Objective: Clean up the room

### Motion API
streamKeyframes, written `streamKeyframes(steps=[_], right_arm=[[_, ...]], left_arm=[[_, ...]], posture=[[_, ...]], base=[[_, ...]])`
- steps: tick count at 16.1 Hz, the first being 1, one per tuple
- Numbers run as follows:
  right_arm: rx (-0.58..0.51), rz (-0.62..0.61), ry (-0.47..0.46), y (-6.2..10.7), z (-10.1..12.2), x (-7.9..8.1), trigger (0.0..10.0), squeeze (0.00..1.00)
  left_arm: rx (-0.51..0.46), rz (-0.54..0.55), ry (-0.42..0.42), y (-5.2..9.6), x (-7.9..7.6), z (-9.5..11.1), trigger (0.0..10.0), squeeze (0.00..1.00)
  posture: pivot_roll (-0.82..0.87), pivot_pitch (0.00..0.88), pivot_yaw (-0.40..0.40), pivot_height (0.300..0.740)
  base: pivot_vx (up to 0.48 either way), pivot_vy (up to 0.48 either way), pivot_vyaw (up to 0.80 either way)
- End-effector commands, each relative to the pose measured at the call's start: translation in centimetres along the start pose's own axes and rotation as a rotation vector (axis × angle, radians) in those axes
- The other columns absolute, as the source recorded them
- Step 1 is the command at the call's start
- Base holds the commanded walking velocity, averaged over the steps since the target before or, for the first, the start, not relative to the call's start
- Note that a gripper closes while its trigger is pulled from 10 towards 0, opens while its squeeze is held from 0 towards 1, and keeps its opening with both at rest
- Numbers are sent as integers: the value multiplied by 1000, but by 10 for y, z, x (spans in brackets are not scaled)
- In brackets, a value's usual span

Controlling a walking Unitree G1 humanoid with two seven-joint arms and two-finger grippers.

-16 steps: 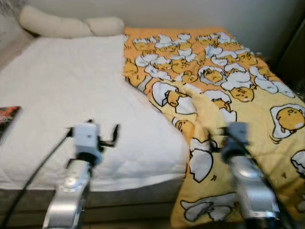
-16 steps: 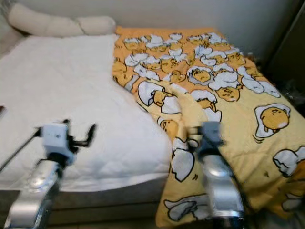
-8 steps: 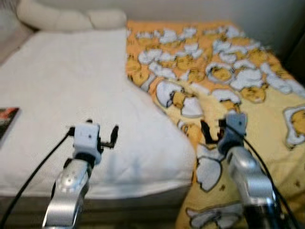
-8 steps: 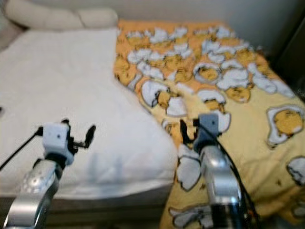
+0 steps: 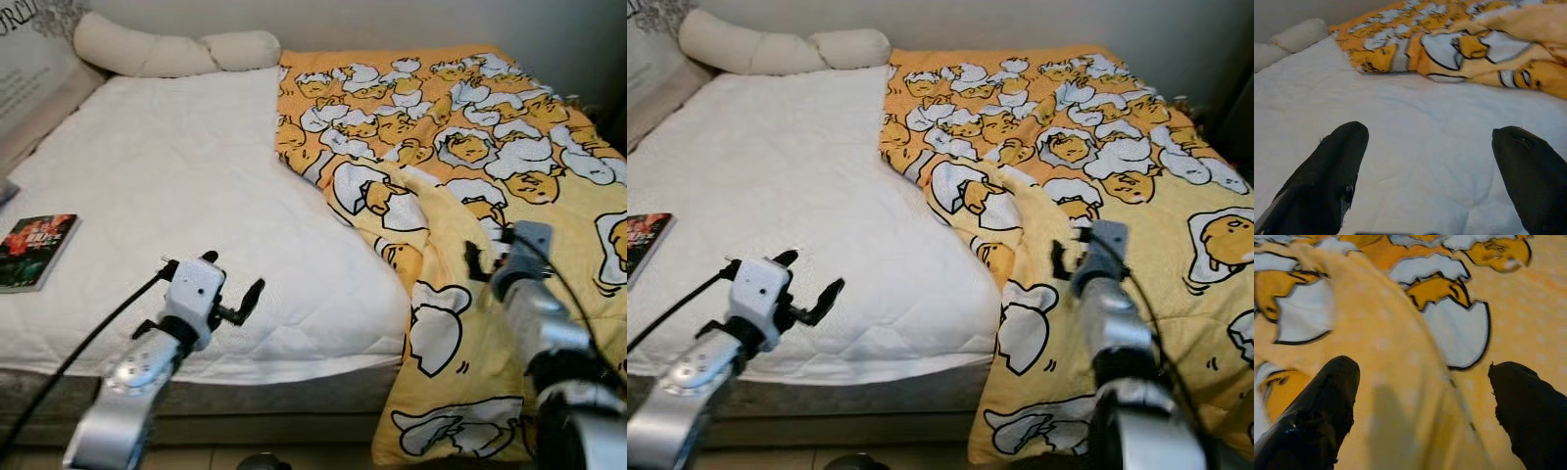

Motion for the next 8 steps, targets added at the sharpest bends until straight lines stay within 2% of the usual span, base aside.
streamKeyframes(steps=[1, 2, 3, 6, 8], right_arm=[[29, -13, 4, -4, 0, -2, 10000, 1000], [36, -18, 3, -5, 0, -4, 10000, 1000], [56, -41, -20, -5, 0, -11, 10000, 0], [99, -113, -59, -3, -9, -32, 10000, 0], [123, -126, -75, -1, -17, -38, 10000, 0]], left_arm=[[-10, -70, -27, 4, -1, 8, 10000, 0], [-8, -89, -36, 6, -2, 8, 10000, 0], [1, -131, -69, 10, -2, 10, 10000, 0], [32, -167, -119, 20, 3, 12, 10000, 0], [47, -170, -131, 25, 7, 12, 10000, 0]], posture=[[184, 0, 100, 740], [184, 0, 100, 740], [221, 5, 119, 740], [285, 45, 137, 740], [302, 55, 147, 740]], base=[[0, 0, 0], [0, 0, 0], [0, 0, 0], [0, 0, 0], [0, 0, 0]])
Point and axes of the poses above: a point about 5 cm out from each wrist's last joint towards the gripper, its own y axis pointing back from the gripper into the wrist, its own z axis along the axis of the wrist's last joint, x = y × z, the point moved 4 cm from there along -y, pointing out of the wrist towards the gripper, and after that the axes turned 6 degrees about -y, right-handed, at the moved point
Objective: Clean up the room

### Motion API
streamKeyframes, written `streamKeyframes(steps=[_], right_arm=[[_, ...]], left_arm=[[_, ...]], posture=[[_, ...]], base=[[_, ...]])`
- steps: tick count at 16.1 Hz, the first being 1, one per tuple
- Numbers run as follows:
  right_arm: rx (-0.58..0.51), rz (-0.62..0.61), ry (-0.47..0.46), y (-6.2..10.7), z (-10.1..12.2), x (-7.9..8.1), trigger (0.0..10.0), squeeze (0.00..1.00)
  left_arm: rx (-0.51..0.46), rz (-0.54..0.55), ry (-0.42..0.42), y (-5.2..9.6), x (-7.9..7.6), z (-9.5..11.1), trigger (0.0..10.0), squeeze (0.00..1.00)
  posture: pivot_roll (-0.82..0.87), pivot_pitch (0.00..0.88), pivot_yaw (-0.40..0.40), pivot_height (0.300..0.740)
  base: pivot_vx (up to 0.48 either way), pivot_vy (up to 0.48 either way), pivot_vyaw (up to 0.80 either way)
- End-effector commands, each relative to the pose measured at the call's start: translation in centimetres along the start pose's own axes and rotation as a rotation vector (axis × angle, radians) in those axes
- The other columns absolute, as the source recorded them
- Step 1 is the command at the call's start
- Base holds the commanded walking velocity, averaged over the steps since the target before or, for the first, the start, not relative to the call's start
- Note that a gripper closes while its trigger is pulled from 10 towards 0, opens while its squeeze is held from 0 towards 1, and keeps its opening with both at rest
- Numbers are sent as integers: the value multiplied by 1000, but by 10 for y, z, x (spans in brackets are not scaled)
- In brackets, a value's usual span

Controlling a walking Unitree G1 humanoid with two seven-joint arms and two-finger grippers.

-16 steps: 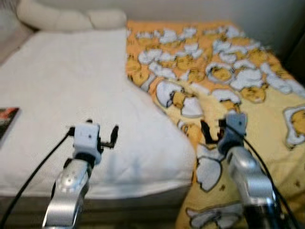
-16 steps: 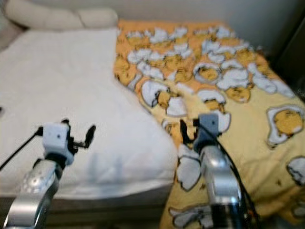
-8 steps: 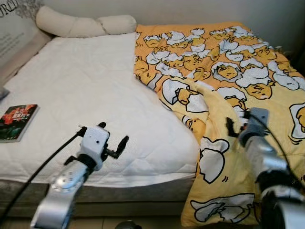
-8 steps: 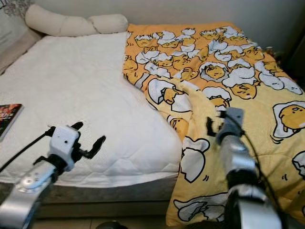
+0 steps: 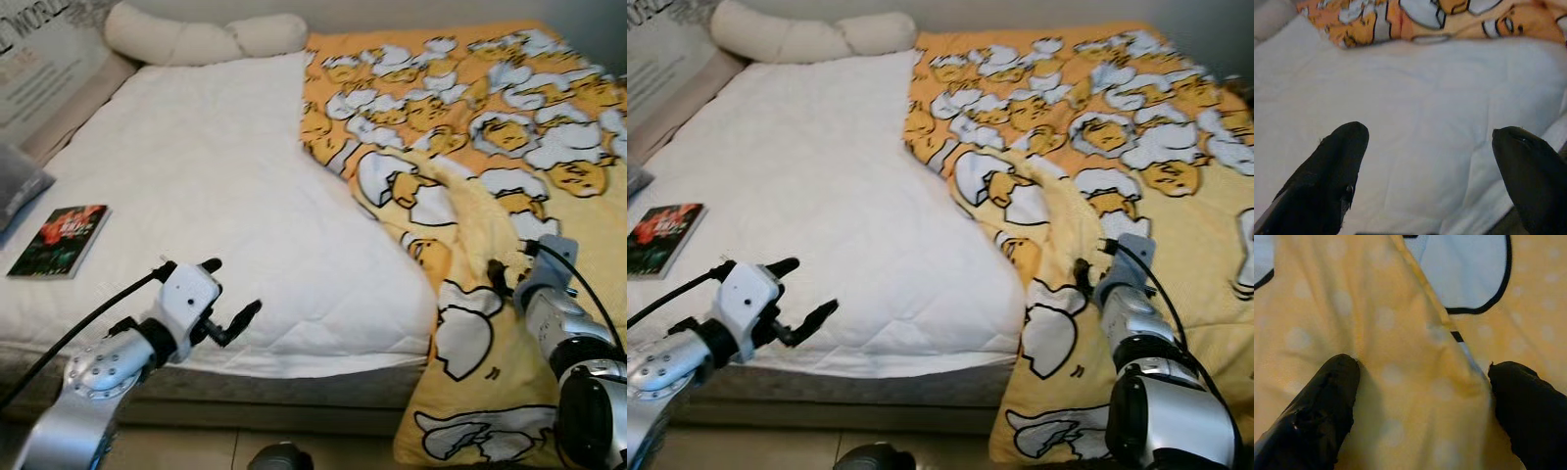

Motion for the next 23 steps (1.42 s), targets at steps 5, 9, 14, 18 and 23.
streamKeyframes(steps=[5, 9, 14, 18, 23], right_arm=[[12, 141, -69, 1, -2, 7, 3490, 0], [46, 166, -44, 4, -6, -7, 0, 0], [47, 135, -20, 4, -4, -17, 0, 0], [48, 143, -12, 4, -2, -14, 0, 0], [54, 131, 6, 4, 0, -15, 0, 0]], left_arm=[[60, -2, -13, -8, 12, -29, 10000, 0], [140, -33, 25, -40, -4, -83, 10000, 0], [144, -95, 23, -52, -6, -94, 10000, 0], [67, -97, 7, -50, -3, -80, 10000, 0], [42, -99, 3, -52, -1, -75, 10000, 0]], posture=[[299, 29, 135, 740], [260, 7, 137, 740], [259, 8, 144, 740], [269, 10, 134, 740], [272, 11, 124, 740]], base=[[0, 0, 0], [0, 0, 0], [0, 0, 0], [0, 0, 0], [0, 0, 0]])
Point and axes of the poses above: a point about 5 cm out from each wrist's last joint towards the gripper, its own y axis pointing back from the gripper into the wrist, its own z axis along the axis of the wrist's last joint, x = y × z, the point moved 4 cm from there along -y, pointing out of the wrist towards the gripper, and after that the axes turned 6 degrees about -y, right-handed, at the moved point
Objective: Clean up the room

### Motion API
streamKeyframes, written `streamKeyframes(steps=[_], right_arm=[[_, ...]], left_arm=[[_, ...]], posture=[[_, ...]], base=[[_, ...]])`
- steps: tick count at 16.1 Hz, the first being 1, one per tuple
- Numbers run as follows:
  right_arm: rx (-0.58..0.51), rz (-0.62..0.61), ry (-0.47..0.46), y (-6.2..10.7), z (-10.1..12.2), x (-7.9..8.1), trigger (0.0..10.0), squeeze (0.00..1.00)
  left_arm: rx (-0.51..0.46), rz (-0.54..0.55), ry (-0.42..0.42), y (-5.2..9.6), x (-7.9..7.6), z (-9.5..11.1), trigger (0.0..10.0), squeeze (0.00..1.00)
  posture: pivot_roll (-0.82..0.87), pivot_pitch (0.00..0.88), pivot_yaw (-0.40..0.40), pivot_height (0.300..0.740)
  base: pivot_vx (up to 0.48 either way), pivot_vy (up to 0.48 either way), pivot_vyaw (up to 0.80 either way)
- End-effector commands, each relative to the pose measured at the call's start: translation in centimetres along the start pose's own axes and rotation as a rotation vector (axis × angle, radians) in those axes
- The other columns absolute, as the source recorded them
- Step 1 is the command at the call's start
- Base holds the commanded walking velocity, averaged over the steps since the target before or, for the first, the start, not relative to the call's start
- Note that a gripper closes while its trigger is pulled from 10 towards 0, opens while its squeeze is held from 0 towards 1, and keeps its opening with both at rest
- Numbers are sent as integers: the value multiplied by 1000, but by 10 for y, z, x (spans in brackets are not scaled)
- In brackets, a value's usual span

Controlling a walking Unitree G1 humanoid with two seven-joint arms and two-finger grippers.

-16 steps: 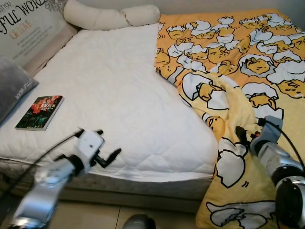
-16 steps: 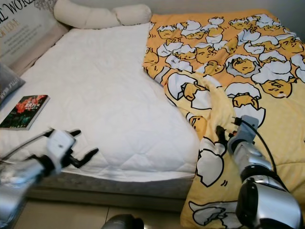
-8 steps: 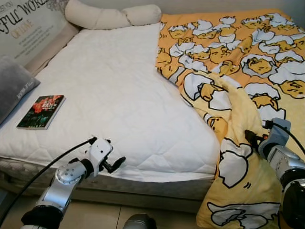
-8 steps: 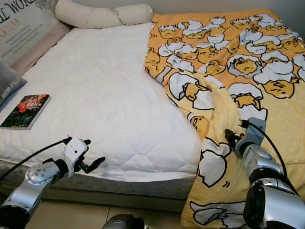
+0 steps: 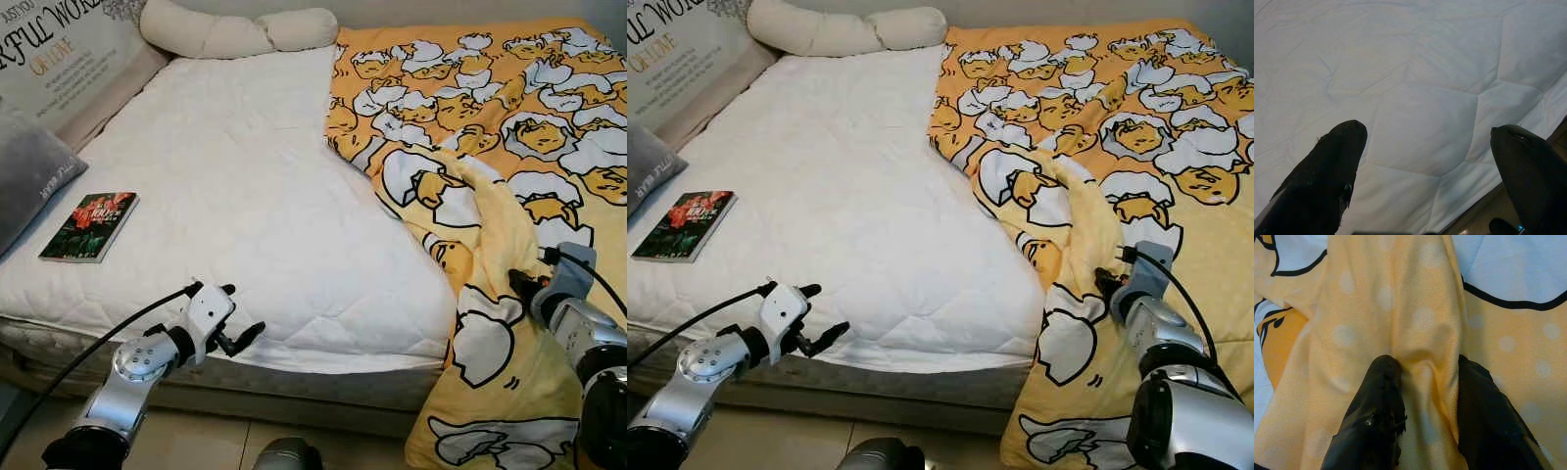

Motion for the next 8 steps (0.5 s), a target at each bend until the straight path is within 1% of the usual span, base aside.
streamKeyframes(steps=[1, 6, 7, 8], right_arm=[[15, -1, 13, -1, 1, 2, 0, 0], [1, 9, 15, 1, 7, -1, 0, 0], [2, 64, 21, 2, 9, 0, 0, 0], [9, 151, 39, 4, 11, 4, 0, 0]], left_arm=[[-13, 17, -11, 3, 8, 5, 10000, 0], [-17, 14, -12, 0, 5, 6, 10000, 0], [-21, 27, -2, -2, 4, 6, 10000, 0], [-25, 44, 15, -5, 1, 5, 10000, 0]], posture=[[272, 11, 125, 740], [251, 6, 118, 740], [224, 4, 100, 740], [208, 1, 93, 740]], base=[[0, 0, 0], [0, 0, 0], [0, 0, 0], [0, 0, 0]])
Point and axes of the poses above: a point about 5 cm out from each wrist's last joint towards the gripper, its own y axis pointing back from the gripper into the wrist, its own z axis along the axis of the wrist's last joint, x = y × z, the point moved 4 cm from there along -y, pointing out of the wrist towards the gripper, and after that the axes turned 6 degrees about -y, right-handed, at the moved point
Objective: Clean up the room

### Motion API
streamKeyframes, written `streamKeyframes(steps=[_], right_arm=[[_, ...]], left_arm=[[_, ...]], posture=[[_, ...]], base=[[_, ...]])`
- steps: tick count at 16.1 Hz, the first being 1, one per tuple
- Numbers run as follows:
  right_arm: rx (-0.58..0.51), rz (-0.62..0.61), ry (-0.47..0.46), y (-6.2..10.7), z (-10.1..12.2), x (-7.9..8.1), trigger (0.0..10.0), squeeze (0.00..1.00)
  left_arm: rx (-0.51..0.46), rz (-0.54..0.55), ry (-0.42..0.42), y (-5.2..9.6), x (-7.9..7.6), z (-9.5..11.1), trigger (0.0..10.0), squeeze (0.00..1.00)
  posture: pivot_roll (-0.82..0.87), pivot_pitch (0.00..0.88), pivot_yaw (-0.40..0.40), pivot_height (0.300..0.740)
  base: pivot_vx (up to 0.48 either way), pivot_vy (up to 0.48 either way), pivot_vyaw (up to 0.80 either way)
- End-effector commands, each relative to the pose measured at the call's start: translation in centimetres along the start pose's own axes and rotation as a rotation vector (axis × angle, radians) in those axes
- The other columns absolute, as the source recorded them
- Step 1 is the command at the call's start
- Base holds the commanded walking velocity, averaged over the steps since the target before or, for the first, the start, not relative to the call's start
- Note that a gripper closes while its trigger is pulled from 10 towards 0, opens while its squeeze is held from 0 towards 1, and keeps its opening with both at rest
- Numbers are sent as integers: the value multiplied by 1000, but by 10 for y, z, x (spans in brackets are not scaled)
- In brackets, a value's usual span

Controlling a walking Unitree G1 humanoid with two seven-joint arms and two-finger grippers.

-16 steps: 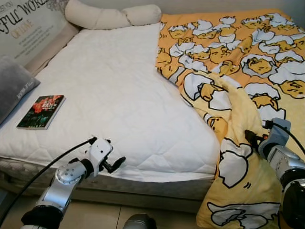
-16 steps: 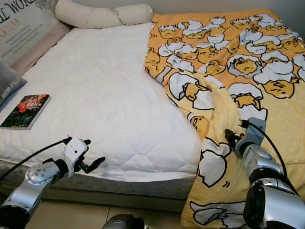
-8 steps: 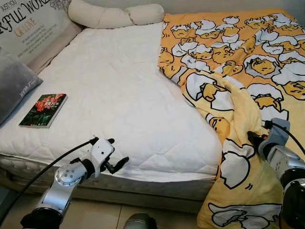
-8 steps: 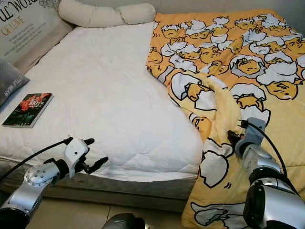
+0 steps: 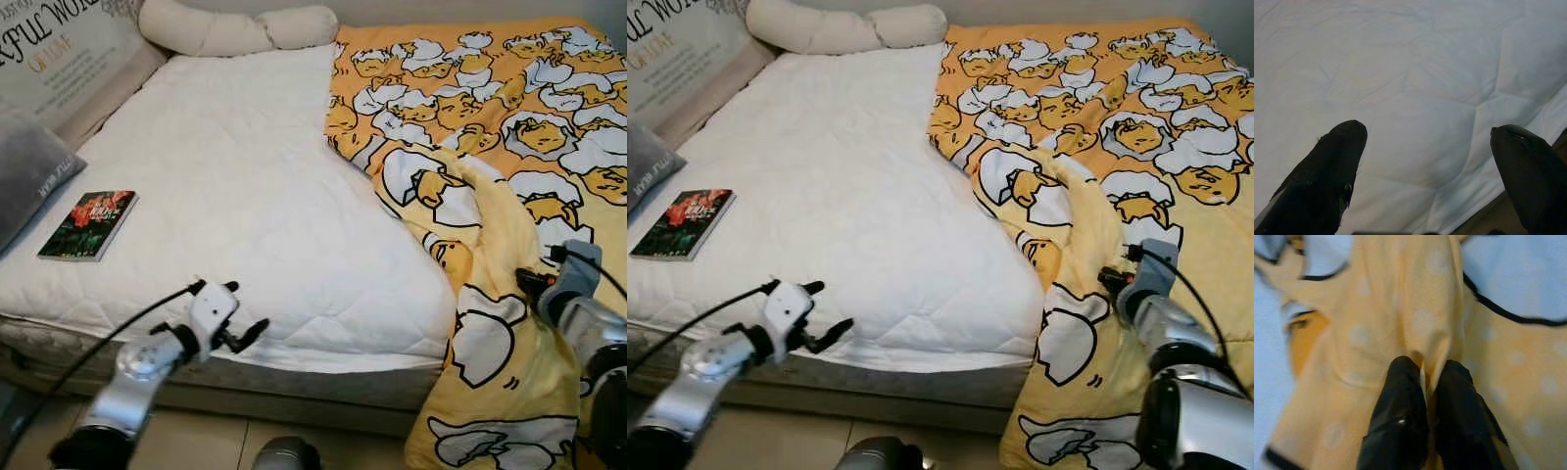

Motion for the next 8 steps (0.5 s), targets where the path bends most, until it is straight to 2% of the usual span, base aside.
streamKeyframes(steps=[1, 2, 5, 6, 7, 8], right_arm=[[3, 81, 19, 0, 4, 8, 0, 0], [1, 206, 29, 2, 5, 20, 0, 0], [44, 449, 69, 9, -1, 48, 0, 0], [90, 693, 128, 25, -11, 79, 0, 0], [108, 772, 146, 32, -16, 91, 0, 0], [140, 920, 184, 47, -26, 120, 0, 0]], left_arm=[[4, 26, -1, 1, 5, -2, 10000, 0], [3, 26, 5, 0, 2, -3, 10000, 0], [-18, 26, 8, 6, 2, -1, 10000, 0], [-50, 30, 2, 20, 7, 6, 10000, 0], [-66, 30, -5, 24, 9, 13, 10000, 0], [-107, 27, -24, 30, 11, 36, 10000, 0]], posture=[[186, 0, 88, 740], [153, 0, 84, 740], [119, 0, 80, 740], [103, 0, 81, 740], [95, 0, 82, 740], [88, 0, 85, 740]], base=[[0, 0, 0], [0, 0, 0], [0, 0, 0], [0, 0, 0], [0, 0, 0], [0, 0, 0]])
Point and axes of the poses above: a point about 5 cm out from each wrist's last joint towards the gripper, its own y axis pointing back from the gripper into the wrist, its own z axis along the axis of the wrist's last joint, x = y × z, the point moved 4 cm from there along -y, pointing out of the wrist towards the gripper, and after that the axes turned 6 degrees about -y, right-handed, at the moved point
